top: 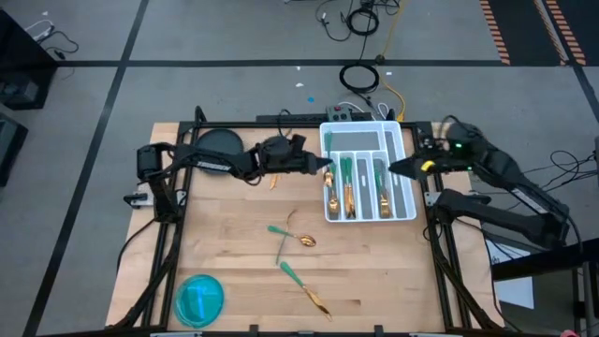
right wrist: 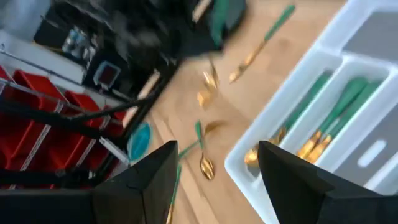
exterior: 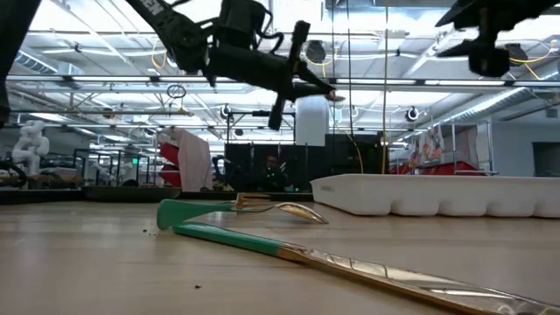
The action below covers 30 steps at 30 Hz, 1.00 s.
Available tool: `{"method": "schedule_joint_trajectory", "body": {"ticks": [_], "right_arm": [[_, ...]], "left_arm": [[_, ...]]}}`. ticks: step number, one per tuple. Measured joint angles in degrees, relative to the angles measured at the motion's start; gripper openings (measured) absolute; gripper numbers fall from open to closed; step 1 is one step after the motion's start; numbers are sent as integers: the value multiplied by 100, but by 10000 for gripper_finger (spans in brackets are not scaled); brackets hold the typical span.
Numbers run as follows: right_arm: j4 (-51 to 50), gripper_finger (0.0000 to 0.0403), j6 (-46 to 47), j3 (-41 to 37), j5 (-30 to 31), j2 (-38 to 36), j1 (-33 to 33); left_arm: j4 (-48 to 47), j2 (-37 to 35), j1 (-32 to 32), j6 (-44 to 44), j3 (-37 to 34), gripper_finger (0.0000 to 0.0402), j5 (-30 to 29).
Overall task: Sort silverware
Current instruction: Put the right green spoon on the silverware tray with the other green spoons
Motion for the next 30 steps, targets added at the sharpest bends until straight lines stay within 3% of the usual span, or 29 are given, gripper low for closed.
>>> {"method": "schedule_joint_trajectory", "body": {"ticks": [6,19,30], "right_arm": [[-205,214,69,396,219,-307,79],[-465,214,-67,402,304,-355,81],[-442,214,-205,402,298,-355,81]], "left_arm": [[-9,494,-248,-360,0,3,-57],[72,1179,-715,-1185,-4,3,-660],[524,1653,-601,-1336,-2,3,-874]]}}
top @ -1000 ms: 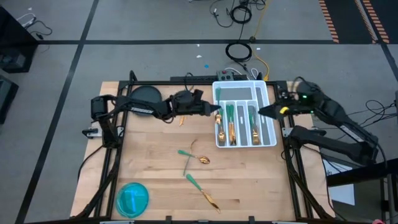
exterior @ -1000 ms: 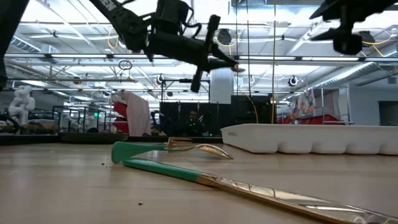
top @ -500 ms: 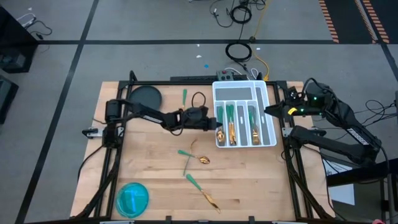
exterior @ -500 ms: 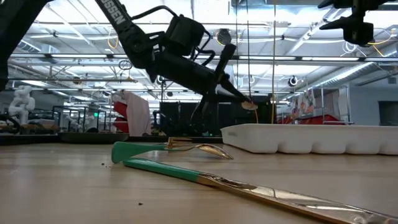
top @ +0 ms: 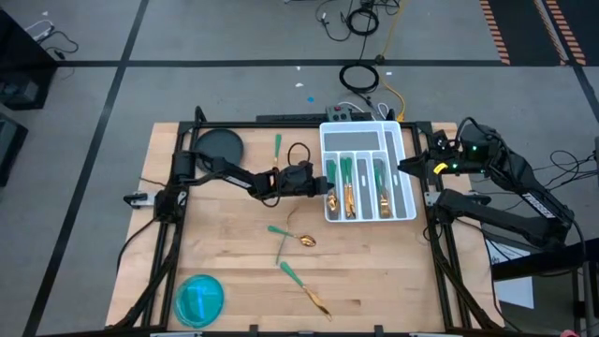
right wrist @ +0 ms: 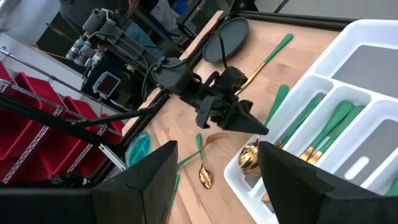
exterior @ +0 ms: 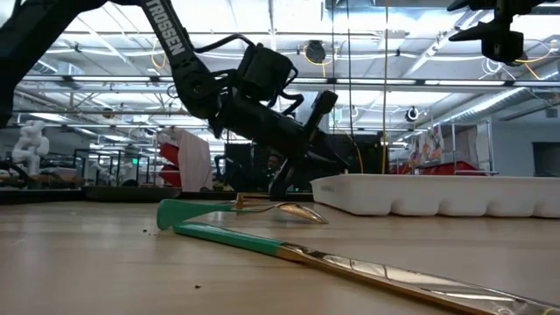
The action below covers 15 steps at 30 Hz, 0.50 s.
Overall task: Sort silverware
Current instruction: Put the right green spoon on the silverware tray with the other green spoons
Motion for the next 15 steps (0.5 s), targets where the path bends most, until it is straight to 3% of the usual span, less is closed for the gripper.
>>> {"method": "schedule_joint_trajectory", "body": {"ticks": [4,15], "right_arm": [[5,214,-31,0,-1,0,0],[11,214,-76,0,-16,0,0]], "left_arm": [[-91,-4,32,28,2,12,-226],[-510,-4,46,464,334,31,-135]]}}
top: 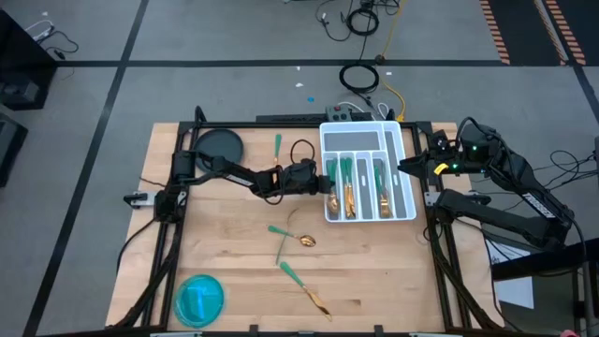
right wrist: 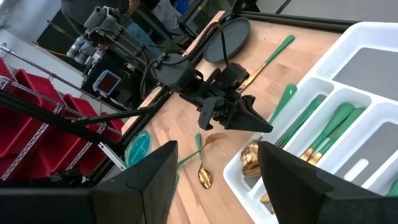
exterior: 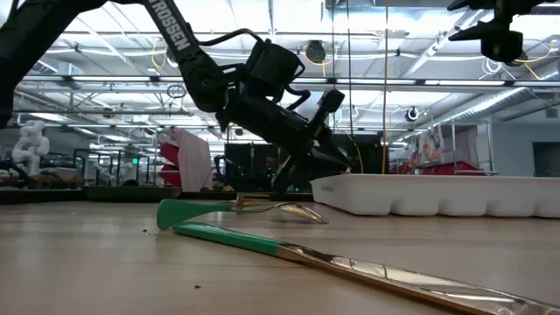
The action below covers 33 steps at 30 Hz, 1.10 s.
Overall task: Sort silverware
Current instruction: Put the right green spoon on the silverware tray with the other green spoons, then put the top green knife on the silverware tray with the other green knives
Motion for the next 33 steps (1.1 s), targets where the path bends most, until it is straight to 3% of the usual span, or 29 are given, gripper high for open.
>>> {"method": "schedule_joint_trajectory", "body": {"ticks": [10,14,22,27,30,33], "right_arm": [[3,214,-121,0,-4,0,0],[4,214,-217,0,-82,0,0],[-140,215,-931,0,-188,-2,32],[-687,216,-1046,0,-227,43,383],[-1083,215,-1039,0,205,84,630],[-1350,215,-979,0,654,163,838]], "left_arm": [[-305,0,4,100,0,34,5],[-169,-65,64,67,-2,34,363],[-433,-1362,79,848,-2,34,846],[-2619,-2993,-141,1700,7,34,922],[-4512,-3890,-589,1887,9,34,-20],[-6018,-4398,-1120,1174,9,34,-1161]]}}
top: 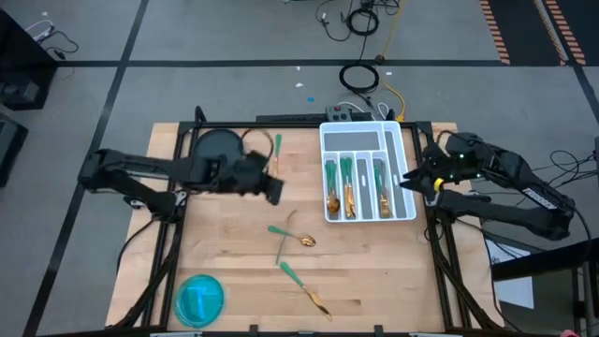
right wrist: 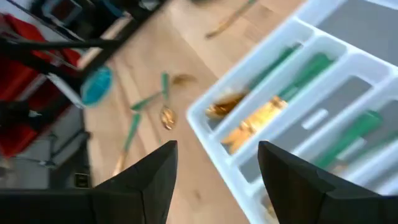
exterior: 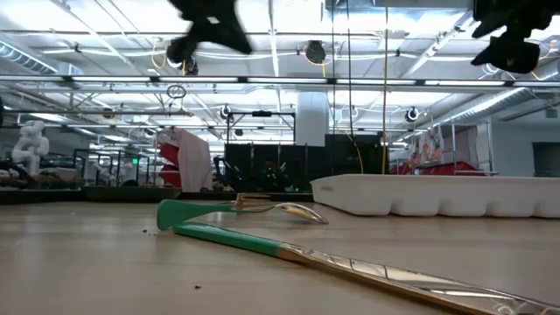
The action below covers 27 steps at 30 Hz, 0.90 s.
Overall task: Sort silverware
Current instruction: Put the top green knife on the silverware tray with the other green knives
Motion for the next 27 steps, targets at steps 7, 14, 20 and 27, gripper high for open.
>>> {"method": "schedule_joint_trajectory", "body": {"ticks": [7,14,20,27], "right_arm": [[-80,215,125,-2,926,499,382],[-103,215,51,-2,1324,1185,597],[111,215,15,-2,1326,1552,663],[174,215,135,-2,1541,1730,661]], "left_arm": [[-657,408,-881,-1651,0,34,-441],[-1176,1595,-960,-2423,-9,35,-255],[-2027,1988,-349,-2341,-11,35,-650],[-859,1891,1494,-850,0,35,-1195]]}}
